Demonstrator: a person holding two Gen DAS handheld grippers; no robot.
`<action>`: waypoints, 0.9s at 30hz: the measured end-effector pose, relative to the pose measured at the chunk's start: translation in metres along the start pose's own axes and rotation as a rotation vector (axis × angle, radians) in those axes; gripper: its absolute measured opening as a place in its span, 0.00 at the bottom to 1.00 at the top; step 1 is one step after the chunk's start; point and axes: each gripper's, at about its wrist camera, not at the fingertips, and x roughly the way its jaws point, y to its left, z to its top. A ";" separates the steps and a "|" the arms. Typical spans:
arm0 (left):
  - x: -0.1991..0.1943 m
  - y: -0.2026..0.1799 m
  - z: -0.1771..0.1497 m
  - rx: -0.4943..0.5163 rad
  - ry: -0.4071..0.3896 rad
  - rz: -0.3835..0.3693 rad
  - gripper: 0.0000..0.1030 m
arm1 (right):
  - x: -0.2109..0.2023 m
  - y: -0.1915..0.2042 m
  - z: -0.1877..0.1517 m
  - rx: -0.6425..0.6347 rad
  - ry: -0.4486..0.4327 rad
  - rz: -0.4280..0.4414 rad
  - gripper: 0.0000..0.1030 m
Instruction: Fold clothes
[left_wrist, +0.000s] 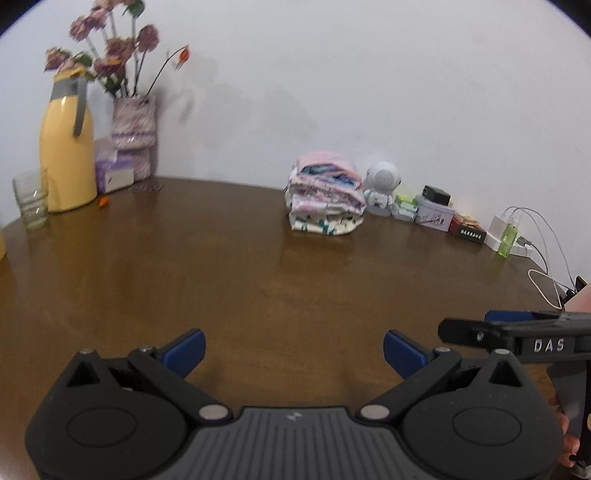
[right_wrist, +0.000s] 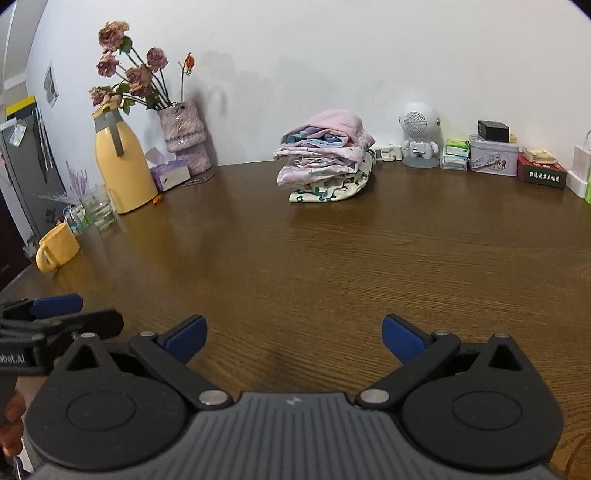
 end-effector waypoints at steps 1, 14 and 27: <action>-0.001 0.001 -0.003 -0.006 0.004 0.006 1.00 | -0.002 0.002 -0.001 -0.006 -0.004 0.002 1.00; -0.019 -0.003 -0.016 -0.012 -0.005 0.071 1.00 | -0.023 0.014 -0.001 -0.056 -0.067 -0.003 1.00; -0.021 -0.001 -0.016 -0.025 -0.007 0.080 1.00 | -0.021 0.015 -0.002 -0.066 -0.068 -0.013 1.00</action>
